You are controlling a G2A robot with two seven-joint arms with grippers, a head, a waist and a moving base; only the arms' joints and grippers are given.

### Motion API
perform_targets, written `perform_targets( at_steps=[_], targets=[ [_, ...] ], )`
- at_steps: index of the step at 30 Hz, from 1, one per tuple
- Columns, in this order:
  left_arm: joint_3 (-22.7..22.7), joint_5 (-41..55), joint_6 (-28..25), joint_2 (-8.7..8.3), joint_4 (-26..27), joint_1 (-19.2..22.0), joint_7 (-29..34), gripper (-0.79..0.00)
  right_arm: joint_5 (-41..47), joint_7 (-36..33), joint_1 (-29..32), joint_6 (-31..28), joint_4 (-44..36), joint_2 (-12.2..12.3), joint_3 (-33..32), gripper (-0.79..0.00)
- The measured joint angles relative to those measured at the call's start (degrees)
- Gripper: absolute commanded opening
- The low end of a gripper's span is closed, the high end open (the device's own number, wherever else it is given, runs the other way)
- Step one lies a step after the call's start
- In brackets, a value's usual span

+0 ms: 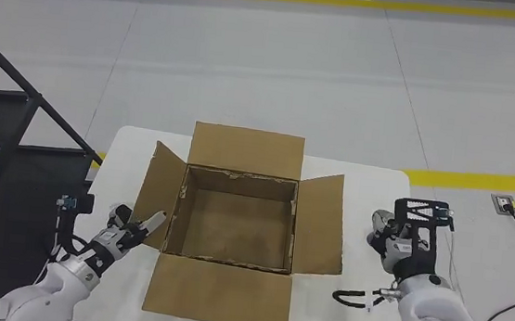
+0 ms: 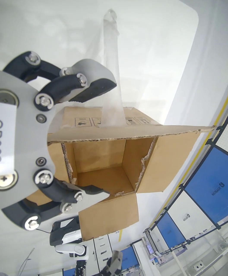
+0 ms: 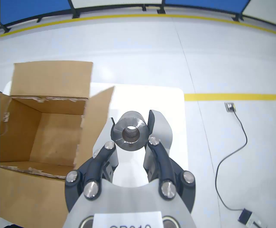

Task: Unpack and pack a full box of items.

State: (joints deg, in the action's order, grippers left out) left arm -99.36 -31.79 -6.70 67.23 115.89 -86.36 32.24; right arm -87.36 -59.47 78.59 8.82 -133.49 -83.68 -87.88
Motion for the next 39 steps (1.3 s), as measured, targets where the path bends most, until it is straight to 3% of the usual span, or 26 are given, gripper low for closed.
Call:
perform_targets(
  at_steps=[4, 8, 16, 25, 27, 30, 33, 34, 38, 39],
  targets=[
    [1.7, -0.7, -0.2, -0.08, -0.4, 0.9, 0.3, 0.0, 7.3, 2.6, 4.2, -2.8, 6.6, 0.3, -6.0, -0.785],
    [2.2, -0.2, 0.0, -0.12, -0.8, 0.9, -0.1, 0.0, 11.0, 6.0, 5.5, -4.3, 13.6, 0.4, -7.4, -0.785],
    [0.6, 0.2, 0.4, -0.36, 0.0, -0.7, -0.8, 0.0, 10.7, 12.5, 0.1, -5.4, 30.3, 0.7, -5.3, -0.785],
    [-2.5, 2.2, 0.8, -0.54, 0.5, -3.5, -2.4, 0.0, 9.1, 12.6, -3.3, -5.6, 36.7, 1.1, -3.5, -0.785],
    [-2.8, 2.3, 0.8, -0.57, 0.6, -3.8, -2.5, 0.0, 9.3, 12.4, -3.5, -5.6, 37.2, 1.1, -3.4, -0.573],
    [-3.2, 2.4, 0.8, -0.64, 0.8, -4.1, -2.7, 0.0, 9.6, 12.2, -3.7, -5.5, 37.5, 1.2, -3.2, -0.431],
    [-4.2, 2.6, 0.9, -0.75, 0.9, -4.2, -3.0, 0.0, 9.9, 12.4, -3.7, -5.4, 37.8, 1.3, -2.9, -0.379],
    [-4.8, 2.7, 0.9, -0.8, 0.9, -4.3, -3.0, 0.0, 9.9, 12.4, -3.7, -5.3, 37.8, 1.3, -2.8, -0.292],
    [-6.2, 3.2, 0.8, -0.93, 1.1, -4.8, -3.1, 0.0, 10.6, 12.7, -3.5, -5.0, 37.3, 1.4, -2.5, -0.142],
    [-6.4, 3.3, 0.7, -0.95, 1.1, -4.9, -3.1, 0.0, 10.7, 12.7, -3.3, -4.9, 36.9, 1.5, -2.6, -0.065]
  ],
)
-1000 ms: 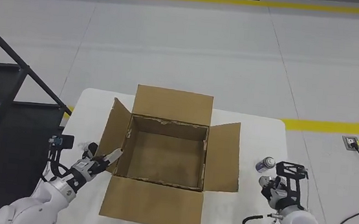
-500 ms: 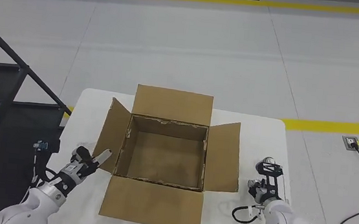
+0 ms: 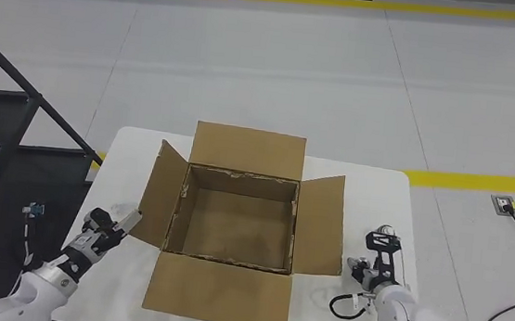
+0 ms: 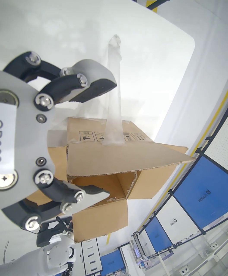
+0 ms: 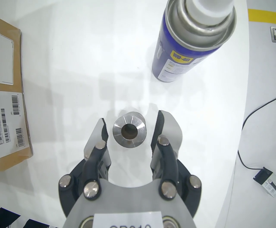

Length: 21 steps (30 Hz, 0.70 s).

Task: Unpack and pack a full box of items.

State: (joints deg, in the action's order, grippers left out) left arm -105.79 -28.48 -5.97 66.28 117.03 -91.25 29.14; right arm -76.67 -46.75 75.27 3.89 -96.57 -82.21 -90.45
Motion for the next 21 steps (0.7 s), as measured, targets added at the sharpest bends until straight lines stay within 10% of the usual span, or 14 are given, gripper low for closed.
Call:
perform_targets(
  at_steps=[14, 21],
  targets=[
    [0.2, 0.1, -0.1, -0.23, 0.9, -0.6, -0.3, 0.0, 13.8, 1.7, 6.3, -1.6, -23.7, 0.4, -4.3, 0.0],
    [0.4, 0.4, 0.5, -0.12, 1.2, -1.1, -3.4, 0.0, 23.5, -7.4, -1.6, -4.2, -19.0, 0.7, 1.8, 0.0]
  ],
)
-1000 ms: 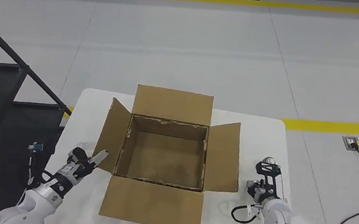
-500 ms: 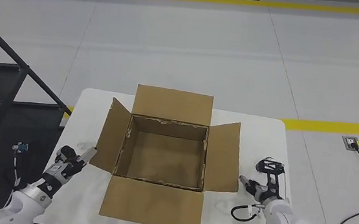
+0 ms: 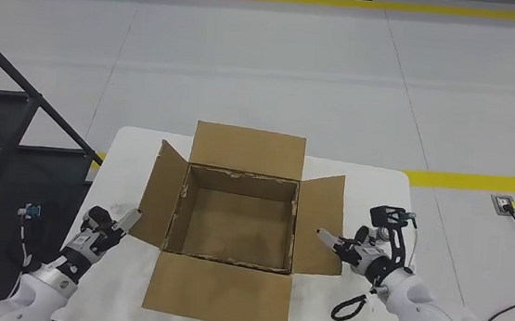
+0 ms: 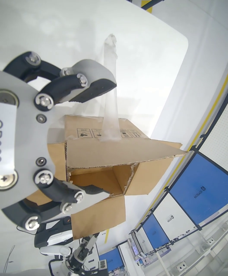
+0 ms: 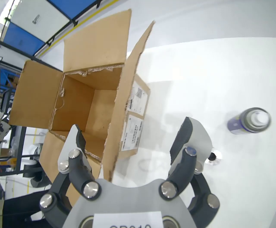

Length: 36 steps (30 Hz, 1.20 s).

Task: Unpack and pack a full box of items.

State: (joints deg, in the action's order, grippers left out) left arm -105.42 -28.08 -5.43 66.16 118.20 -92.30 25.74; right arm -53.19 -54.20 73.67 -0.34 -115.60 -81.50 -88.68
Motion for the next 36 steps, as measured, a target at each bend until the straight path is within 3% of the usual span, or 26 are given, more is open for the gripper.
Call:
perform_targets(
  at_steps=[14, 18, 25, 36],
  targets=[
    [-2.9, 2.3, -0.2, 0.09, 0.4, -3.3, -2.5, 0.0, -3.8, -2.7, -10.1, 2.7, 6.7, 0.1, 9.4, 0.0],
    [-3.3, 3.5, 0.2, 0.17, 1.7, -4.0, -3.2, 0.0, -4.9, -1.8, -8.9, 4.0, 2.6, 0.4, 9.0, 0.0],
    [-3.3, 3.5, 0.2, 0.17, 1.7, -4.0, -3.2, 0.0, -7.0, 0.7, -2.6, 5.1, -13.8, 1.1, 5.9, 0.0],
    [-3.3, 3.5, 0.2, 0.17, 1.7, -4.0, -3.2, 0.0, -6.9, 0.7, -2.7, 5.1, -13.5, 1.0, 5.9, 0.0]
  ],
)
